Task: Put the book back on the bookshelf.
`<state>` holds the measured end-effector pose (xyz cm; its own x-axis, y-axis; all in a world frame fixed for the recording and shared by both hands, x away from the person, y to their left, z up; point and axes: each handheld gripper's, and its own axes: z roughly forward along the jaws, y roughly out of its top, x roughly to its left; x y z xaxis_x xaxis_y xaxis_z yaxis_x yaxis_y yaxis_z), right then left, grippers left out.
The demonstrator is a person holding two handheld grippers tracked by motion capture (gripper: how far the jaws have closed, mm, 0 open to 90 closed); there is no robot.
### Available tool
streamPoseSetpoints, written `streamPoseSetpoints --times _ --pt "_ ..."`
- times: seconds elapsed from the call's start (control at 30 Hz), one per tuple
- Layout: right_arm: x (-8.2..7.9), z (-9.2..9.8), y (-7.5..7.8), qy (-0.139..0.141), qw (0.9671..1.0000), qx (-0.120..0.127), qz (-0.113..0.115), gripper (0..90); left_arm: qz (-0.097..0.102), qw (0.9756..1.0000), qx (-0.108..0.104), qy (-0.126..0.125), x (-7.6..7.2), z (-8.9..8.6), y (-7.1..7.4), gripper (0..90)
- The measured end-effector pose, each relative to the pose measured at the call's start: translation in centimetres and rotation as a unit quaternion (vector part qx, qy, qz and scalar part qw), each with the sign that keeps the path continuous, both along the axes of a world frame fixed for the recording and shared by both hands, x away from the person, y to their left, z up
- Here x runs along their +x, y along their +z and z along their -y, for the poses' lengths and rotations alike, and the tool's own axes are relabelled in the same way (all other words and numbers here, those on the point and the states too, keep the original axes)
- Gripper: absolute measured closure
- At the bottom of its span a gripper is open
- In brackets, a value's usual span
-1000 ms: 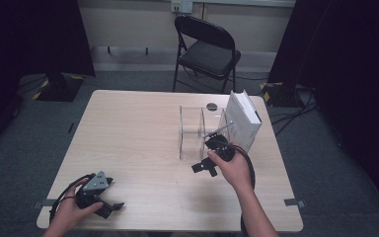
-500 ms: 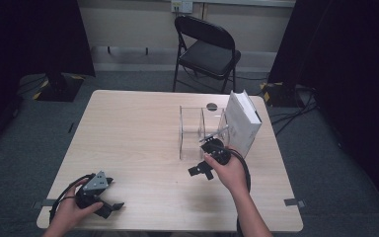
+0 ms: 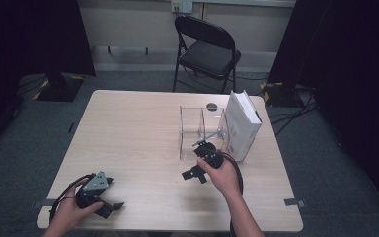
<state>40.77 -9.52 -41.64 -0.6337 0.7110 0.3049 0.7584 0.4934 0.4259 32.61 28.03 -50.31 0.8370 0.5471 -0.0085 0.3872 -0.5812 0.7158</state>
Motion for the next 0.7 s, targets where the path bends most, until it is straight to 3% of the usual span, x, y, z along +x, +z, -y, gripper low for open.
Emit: streamPoseSetpoints --times 0.7 --pt "-0.5 -2.1 -2.6 0.019 0.9998 0.002 -0.004 21.6 0.000 1.0000 -0.005 0.003 0.0 0.1 0.0 0.0"
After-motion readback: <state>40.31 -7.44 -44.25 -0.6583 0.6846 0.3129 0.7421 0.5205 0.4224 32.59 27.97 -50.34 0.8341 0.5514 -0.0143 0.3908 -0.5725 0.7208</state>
